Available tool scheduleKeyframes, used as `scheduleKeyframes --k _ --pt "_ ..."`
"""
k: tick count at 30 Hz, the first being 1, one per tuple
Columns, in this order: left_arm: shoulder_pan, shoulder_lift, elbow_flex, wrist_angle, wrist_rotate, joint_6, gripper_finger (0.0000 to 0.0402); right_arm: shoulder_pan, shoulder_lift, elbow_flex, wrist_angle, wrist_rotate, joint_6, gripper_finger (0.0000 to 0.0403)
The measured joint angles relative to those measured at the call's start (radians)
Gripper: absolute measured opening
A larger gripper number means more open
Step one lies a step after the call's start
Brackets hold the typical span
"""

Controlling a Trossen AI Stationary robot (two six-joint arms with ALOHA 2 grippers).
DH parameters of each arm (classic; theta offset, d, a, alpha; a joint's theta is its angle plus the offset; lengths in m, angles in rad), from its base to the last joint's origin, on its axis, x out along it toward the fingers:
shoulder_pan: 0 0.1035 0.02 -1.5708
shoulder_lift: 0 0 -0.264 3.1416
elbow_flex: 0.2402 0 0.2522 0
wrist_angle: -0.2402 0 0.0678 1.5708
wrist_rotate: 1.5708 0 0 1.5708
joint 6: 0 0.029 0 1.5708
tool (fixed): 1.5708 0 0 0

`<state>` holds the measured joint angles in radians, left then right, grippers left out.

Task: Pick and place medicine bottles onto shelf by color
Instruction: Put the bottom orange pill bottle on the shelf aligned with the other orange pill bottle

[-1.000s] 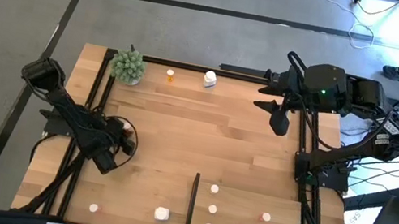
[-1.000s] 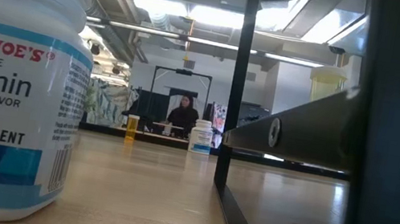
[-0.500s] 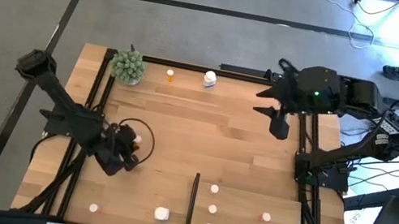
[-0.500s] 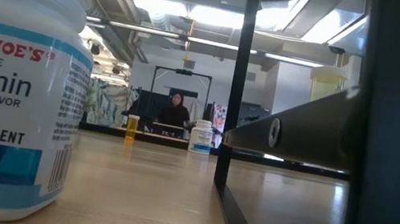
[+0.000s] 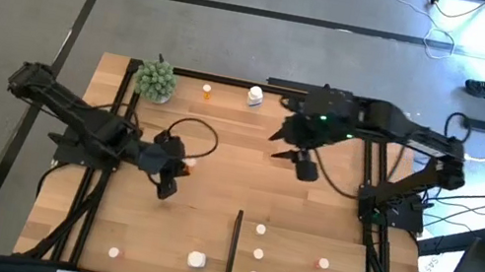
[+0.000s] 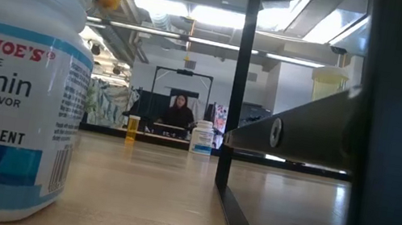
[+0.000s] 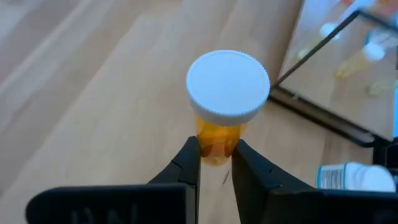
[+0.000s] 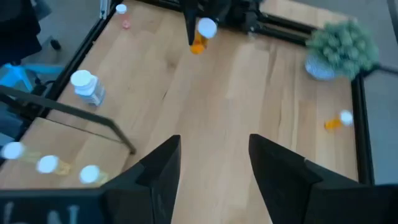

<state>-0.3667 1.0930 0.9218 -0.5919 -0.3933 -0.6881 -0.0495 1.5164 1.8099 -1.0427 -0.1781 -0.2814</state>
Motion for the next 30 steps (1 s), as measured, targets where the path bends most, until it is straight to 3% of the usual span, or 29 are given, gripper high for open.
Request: scheduleKeyframes --k 5,9,16,21,30 --pt "0.057 0.009 0.072 -0.004 0.042 0.122 0.0046 -0.007 0.087 0.000 0.113 -0.058 -0.050 0.0192" --pt "0.081 0.021 0.100 -0.007 0.046 0.187 0.0046 -0.020 0.160 0.000 0.245 -0.177 -0.063 0.0192" --pt "0.105 0.020 0.110 -0.009 0.044 0.212 0.0045 -0.036 0.281 0.000 0.449 -0.312 -0.062 0.0192" --pt "0.106 0.020 0.110 -0.010 0.044 0.221 0.0038 -0.037 0.349 0.000 0.535 -0.315 -0.062 0.0192" --pt "0.106 0.020 0.110 -0.024 0.039 0.227 0.0001 -0.066 0.369 0.004 0.518 -0.313 -0.059 0.0192"
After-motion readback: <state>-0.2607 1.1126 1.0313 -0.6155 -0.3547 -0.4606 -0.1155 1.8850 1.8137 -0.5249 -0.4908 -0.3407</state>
